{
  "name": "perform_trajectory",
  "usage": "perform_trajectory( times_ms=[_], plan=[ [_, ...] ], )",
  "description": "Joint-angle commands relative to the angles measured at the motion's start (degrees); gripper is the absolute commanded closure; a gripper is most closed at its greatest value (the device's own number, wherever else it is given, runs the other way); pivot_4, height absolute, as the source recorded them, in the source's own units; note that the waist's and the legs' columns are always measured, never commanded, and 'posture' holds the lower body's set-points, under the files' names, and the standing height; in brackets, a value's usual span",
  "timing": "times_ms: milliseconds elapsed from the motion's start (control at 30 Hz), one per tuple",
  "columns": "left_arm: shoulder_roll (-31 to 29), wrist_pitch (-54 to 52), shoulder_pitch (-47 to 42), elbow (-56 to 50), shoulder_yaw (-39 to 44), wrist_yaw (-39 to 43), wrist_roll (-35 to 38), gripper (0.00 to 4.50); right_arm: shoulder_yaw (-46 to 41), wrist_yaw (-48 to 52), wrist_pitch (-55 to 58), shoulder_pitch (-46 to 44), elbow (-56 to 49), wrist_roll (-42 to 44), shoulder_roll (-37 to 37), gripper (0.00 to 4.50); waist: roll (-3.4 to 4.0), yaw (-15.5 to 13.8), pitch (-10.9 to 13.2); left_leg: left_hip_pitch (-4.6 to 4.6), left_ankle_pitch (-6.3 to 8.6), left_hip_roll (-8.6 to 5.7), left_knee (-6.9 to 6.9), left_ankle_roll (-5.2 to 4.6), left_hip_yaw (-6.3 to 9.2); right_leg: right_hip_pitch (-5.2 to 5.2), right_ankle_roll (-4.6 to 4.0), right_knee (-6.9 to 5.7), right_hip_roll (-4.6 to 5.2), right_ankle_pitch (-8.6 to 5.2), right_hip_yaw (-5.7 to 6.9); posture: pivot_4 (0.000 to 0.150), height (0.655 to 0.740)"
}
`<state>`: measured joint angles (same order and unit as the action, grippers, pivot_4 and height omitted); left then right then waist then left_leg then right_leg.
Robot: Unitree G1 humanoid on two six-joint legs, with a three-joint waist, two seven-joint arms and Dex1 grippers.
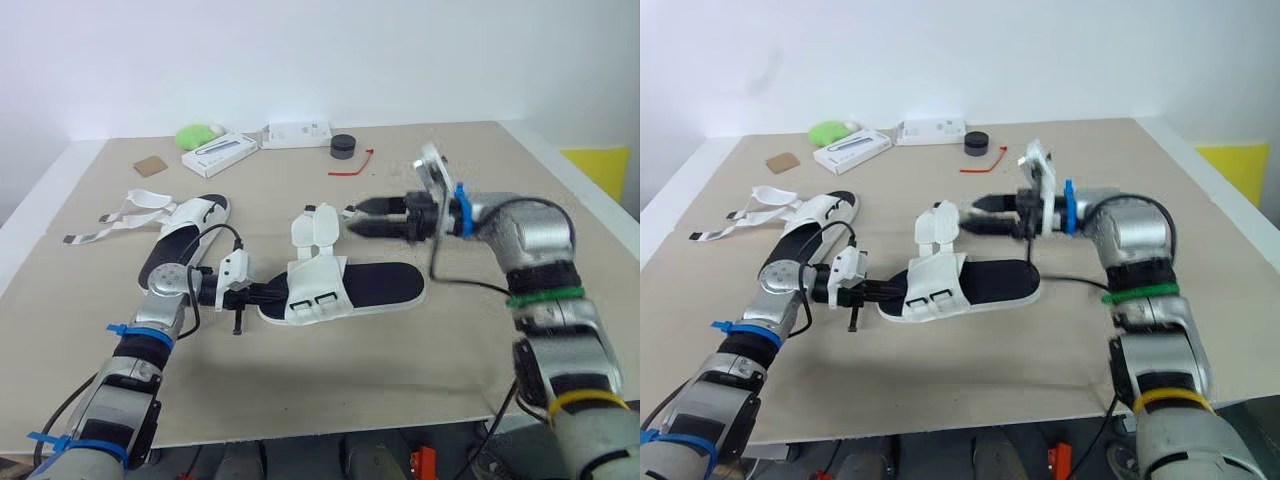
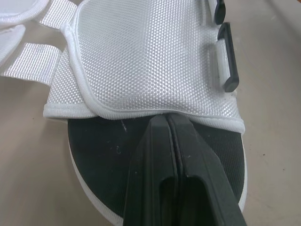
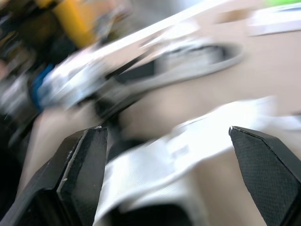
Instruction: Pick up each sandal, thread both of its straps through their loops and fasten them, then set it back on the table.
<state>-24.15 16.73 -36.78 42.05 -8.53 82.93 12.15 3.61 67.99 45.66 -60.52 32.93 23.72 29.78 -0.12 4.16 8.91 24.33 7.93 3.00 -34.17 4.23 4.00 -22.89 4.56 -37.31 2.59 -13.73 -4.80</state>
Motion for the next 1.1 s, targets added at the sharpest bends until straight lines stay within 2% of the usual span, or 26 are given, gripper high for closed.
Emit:
perform_trajectory(
  times_ms=[33,267,467,667,1033,1100],
  plan=[
    [0.1,-0.7,3.5,4.5,-5.0,1.6,-5.7,4.50,-0.2,-4.1,5.8,-5.6,7.9,-1.6,-2.3,0.06,0.01,-0.1,0.0,0.00,0.00,0.00,0.09,0.00,0.00,-0.01,-0.02,0.00,0.00,-0.03,0.00,0.150,0.7400],
    [0.5,0.5,3.0,4.9,-5.2,1.5,-6.2,4.50,4.5,0.4,6.1,-8.0,14.3,-5.5,-4.3,0.06,0.04,-0.2,0.0,0.01,0.02,-0.04,0.21,-0.03,0.01,-0.02,0.00,0.00,-0.01,-0.18,-0.03,0.150,0.7400],
    [0.7,1.3,3.5,5.3,-5.3,1.3,-6.5,4.50,4.2,2.9,4.8,-10.2,17.3,-5.9,-7.6,0.06,0.09,-0.1,-0.1,0.01,0.02,-0.04,0.21,-0.03,0.01,-0.02,0.01,-0.01,-0.01,-0.18,-0.03,0.150,0.7400],
    [1.0,1.5,3.8,5.1,-5.2,0.8,-6.4,4.50,0.3,1.0,0.6,-14.3,23.4,-5.1,-12.8,0.06,0.11,-0.1,-0.1,0.00,0.02,-0.04,0.21,-0.03,0.03,0.00,0.01,-0.02,-0.02,-0.18,-0.02,0.150,0.7400],
    [0.7,1.2,5.0,3.8,-4.9,0.2,-6.0,4.50,-6.3,-5.0,-8.8,-18.5,32.8,-6.4,-14.7,0.06,0.12,-0.2,-0.1,-0.01,0.02,-0.10,0.23,-0.03,0.07,0.06,0.03,-0.01,-0.03,-0.23,-0.10,0.150,0.7400],
    [0.7,1.0,4.9,3.7,-4.9,0.1,-5.9,4.50,-6.5,-5.4,-9.4,-18.8,33.4,-6.8,-14.6,0.65,0.12,-0.2,-0.1,-0.01,0.02,-0.10,0.23,-0.03,0.06,0.06,0.03,-0.01,-0.03,-0.23,-0.10,0.150,0.7400]
  ],
)
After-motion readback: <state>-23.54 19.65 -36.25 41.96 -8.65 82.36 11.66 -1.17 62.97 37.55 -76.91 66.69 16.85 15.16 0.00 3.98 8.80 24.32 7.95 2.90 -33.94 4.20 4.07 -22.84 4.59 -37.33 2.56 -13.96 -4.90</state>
